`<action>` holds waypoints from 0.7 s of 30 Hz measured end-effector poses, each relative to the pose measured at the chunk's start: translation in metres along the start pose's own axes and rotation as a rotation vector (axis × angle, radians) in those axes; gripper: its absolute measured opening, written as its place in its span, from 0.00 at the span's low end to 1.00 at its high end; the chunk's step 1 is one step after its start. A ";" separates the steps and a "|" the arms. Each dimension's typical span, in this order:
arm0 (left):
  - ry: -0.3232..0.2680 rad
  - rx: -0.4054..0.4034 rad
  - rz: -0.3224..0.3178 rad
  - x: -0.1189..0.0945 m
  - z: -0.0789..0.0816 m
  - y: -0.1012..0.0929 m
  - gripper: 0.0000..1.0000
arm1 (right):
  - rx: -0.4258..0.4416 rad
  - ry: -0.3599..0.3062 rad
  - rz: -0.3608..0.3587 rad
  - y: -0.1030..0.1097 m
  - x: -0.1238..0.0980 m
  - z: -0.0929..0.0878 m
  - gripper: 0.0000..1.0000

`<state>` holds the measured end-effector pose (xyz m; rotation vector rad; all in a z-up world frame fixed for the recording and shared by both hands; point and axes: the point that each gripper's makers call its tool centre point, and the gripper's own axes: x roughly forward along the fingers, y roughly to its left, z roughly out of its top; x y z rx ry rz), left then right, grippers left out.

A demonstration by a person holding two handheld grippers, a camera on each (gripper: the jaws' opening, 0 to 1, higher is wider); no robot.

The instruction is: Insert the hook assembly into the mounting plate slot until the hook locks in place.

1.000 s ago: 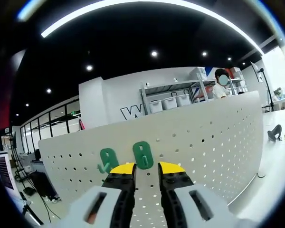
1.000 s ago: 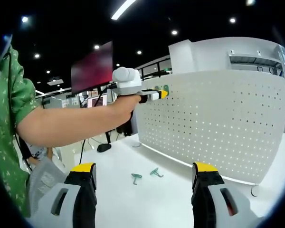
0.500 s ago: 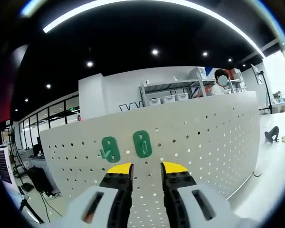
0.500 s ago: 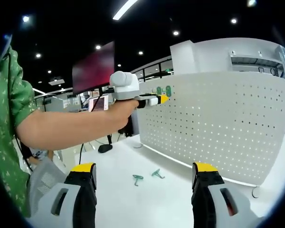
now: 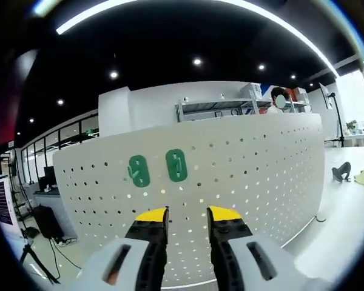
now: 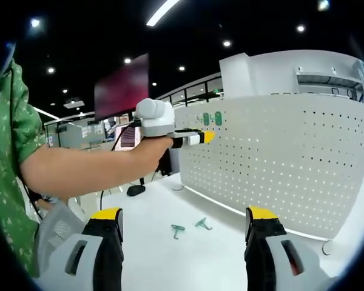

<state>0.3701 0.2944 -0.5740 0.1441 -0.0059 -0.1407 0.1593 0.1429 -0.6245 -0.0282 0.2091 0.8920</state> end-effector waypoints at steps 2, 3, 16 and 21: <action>0.004 -0.005 -0.005 -0.003 -0.003 -0.001 0.28 | 0.000 -0.001 0.001 0.001 0.000 0.000 0.85; 0.006 -0.006 -0.007 -0.005 -0.004 -0.001 0.29 | -0.001 -0.001 0.002 0.001 0.000 0.000 0.85; 0.046 -0.020 -0.030 -0.024 -0.021 0.000 0.35 | -0.007 -0.008 0.014 0.008 0.002 0.002 0.85; 0.060 -0.031 -0.035 -0.034 -0.028 0.001 0.36 | -0.007 -0.005 0.020 0.011 0.003 0.001 0.85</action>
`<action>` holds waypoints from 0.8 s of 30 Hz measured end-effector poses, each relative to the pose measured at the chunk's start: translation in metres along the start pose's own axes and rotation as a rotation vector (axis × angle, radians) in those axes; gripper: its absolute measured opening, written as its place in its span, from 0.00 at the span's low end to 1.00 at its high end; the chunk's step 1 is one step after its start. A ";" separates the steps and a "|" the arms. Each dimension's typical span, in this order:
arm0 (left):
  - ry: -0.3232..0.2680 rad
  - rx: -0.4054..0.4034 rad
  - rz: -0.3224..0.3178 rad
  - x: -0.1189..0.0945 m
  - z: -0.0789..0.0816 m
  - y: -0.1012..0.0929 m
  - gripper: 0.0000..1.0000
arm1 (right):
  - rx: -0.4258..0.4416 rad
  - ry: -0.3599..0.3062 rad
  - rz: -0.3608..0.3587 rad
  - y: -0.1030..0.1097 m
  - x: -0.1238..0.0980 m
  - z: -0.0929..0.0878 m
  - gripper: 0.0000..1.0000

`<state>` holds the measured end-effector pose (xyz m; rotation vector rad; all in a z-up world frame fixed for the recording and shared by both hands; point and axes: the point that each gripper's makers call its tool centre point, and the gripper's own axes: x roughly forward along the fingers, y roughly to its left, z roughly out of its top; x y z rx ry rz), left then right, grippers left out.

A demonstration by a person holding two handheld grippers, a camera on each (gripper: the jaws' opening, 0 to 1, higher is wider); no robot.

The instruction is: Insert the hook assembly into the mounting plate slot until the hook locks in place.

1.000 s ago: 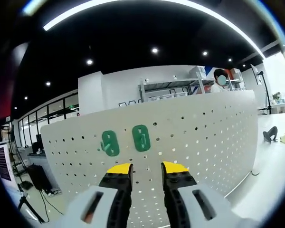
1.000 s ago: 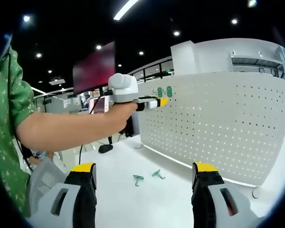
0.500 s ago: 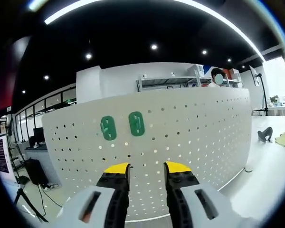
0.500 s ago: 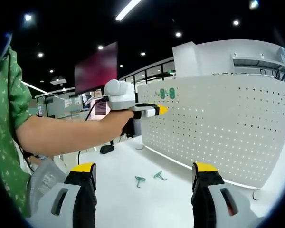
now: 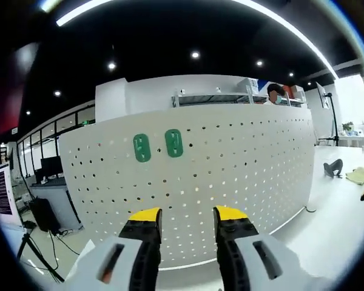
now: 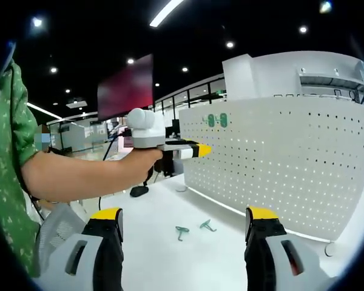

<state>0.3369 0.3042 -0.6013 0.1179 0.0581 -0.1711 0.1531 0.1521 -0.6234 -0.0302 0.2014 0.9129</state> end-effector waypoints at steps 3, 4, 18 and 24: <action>0.006 -0.008 -0.001 -0.005 -0.003 0.000 0.37 | -0.003 -0.004 0.005 0.003 0.000 0.002 0.85; 0.006 -0.009 -0.001 -0.007 -0.002 0.000 0.37 | -0.004 -0.004 0.006 0.004 0.000 0.002 0.85; 0.004 0.001 -0.020 -0.030 -0.001 -0.003 0.39 | -0.015 -0.013 0.014 0.011 -0.002 0.006 0.85; 0.002 0.006 -0.030 -0.041 -0.002 -0.004 0.39 | -0.019 -0.012 0.017 0.015 -0.002 0.005 0.85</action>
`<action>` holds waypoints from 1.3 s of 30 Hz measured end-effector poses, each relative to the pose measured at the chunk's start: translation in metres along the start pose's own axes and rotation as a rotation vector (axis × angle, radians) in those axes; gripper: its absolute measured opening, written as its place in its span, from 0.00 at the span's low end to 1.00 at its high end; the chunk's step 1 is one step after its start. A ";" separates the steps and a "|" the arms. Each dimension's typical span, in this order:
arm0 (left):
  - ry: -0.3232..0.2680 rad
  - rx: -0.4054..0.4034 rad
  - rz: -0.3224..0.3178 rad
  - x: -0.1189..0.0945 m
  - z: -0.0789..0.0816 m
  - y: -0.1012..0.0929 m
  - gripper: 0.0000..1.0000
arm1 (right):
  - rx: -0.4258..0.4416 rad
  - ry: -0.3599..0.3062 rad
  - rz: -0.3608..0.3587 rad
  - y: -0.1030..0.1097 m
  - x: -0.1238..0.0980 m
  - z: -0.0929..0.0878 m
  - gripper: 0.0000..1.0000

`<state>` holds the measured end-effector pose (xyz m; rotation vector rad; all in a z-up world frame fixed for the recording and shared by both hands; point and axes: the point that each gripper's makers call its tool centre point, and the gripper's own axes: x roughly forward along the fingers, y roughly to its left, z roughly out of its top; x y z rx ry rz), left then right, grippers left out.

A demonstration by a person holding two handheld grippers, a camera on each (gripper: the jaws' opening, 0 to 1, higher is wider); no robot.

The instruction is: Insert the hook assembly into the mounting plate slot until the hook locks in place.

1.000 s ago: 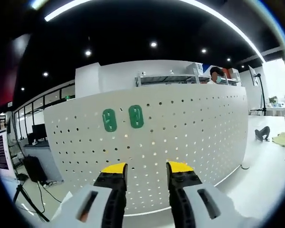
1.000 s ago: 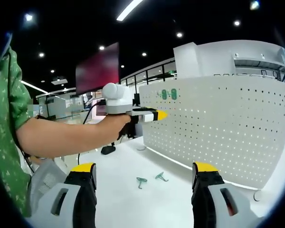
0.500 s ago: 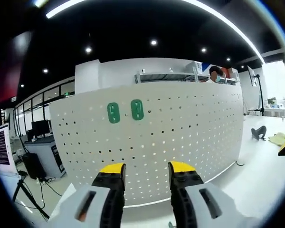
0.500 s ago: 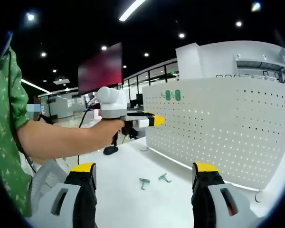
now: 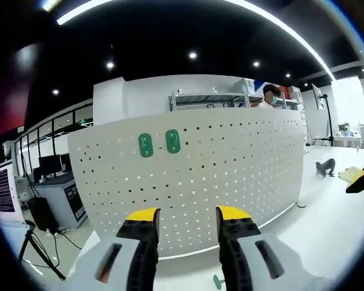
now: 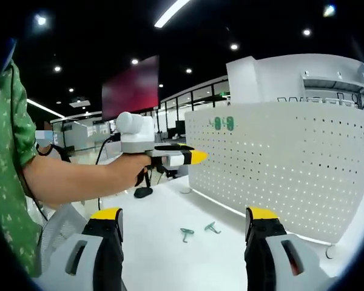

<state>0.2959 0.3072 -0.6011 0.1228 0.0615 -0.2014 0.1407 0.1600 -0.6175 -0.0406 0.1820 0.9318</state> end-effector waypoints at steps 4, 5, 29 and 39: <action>0.002 0.002 -0.007 -0.008 -0.003 0.000 0.39 | -0.002 0.001 0.004 0.003 0.001 0.000 0.85; 0.003 0.001 -0.008 -0.010 -0.003 0.000 0.39 | -0.001 0.001 0.005 0.003 0.001 -0.001 0.85; 0.160 -0.017 -0.097 -0.055 -0.055 -0.016 0.48 | -0.002 0.008 0.018 0.015 0.003 -0.005 0.85; 0.216 -0.002 -0.132 -0.068 -0.077 -0.022 0.49 | 0.007 0.023 0.016 0.019 0.000 -0.014 0.85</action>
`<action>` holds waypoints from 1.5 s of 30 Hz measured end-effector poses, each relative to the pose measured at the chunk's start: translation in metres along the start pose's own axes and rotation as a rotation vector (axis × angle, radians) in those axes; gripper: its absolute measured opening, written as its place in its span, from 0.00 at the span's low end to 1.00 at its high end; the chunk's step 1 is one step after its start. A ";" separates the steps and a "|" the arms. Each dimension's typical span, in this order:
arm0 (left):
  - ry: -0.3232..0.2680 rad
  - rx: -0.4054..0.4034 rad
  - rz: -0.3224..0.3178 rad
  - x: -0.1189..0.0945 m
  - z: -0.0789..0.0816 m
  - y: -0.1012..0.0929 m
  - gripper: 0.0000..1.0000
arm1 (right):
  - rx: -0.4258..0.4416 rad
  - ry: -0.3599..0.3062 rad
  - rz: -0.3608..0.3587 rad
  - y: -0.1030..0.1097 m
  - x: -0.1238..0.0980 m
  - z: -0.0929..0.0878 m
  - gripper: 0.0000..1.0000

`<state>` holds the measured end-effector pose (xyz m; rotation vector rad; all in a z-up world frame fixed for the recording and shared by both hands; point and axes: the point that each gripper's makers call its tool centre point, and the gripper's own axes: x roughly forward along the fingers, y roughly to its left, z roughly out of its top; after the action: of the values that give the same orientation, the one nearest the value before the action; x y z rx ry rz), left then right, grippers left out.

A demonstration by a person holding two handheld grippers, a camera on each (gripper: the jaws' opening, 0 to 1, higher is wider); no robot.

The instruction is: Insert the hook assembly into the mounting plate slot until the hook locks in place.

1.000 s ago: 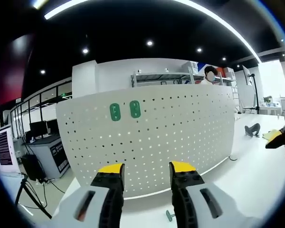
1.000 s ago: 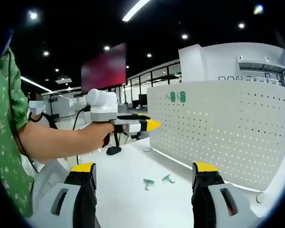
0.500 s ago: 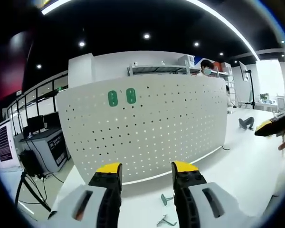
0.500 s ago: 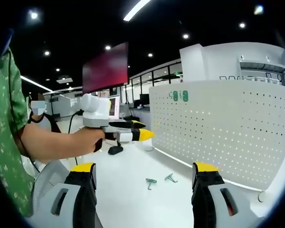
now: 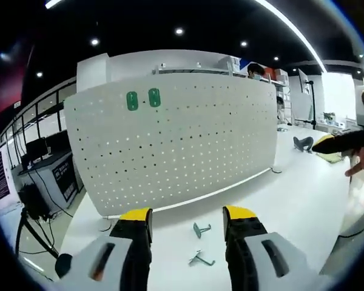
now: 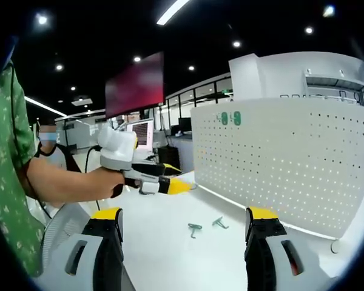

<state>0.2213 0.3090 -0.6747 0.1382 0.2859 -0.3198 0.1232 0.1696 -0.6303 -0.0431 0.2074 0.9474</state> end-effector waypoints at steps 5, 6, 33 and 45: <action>0.039 0.010 -0.020 -0.003 -0.017 -0.006 0.49 | 0.007 0.008 0.000 0.004 -0.003 -0.005 0.85; 0.045 0.010 -0.024 -0.003 -0.019 -0.007 0.49 | 0.008 0.008 0.001 0.004 -0.003 -0.006 0.85; 0.260 0.077 -0.113 0.011 -0.092 -0.009 0.47 | 0.022 0.020 -0.022 0.009 -0.009 -0.012 0.85; 0.325 0.187 -0.170 0.029 -0.114 -0.001 0.34 | 0.025 0.021 -0.043 0.004 -0.008 -0.011 0.85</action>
<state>0.2184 0.3198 -0.7919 0.3528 0.5921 -0.4938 0.1137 0.1638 -0.6392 -0.0344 0.2370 0.9012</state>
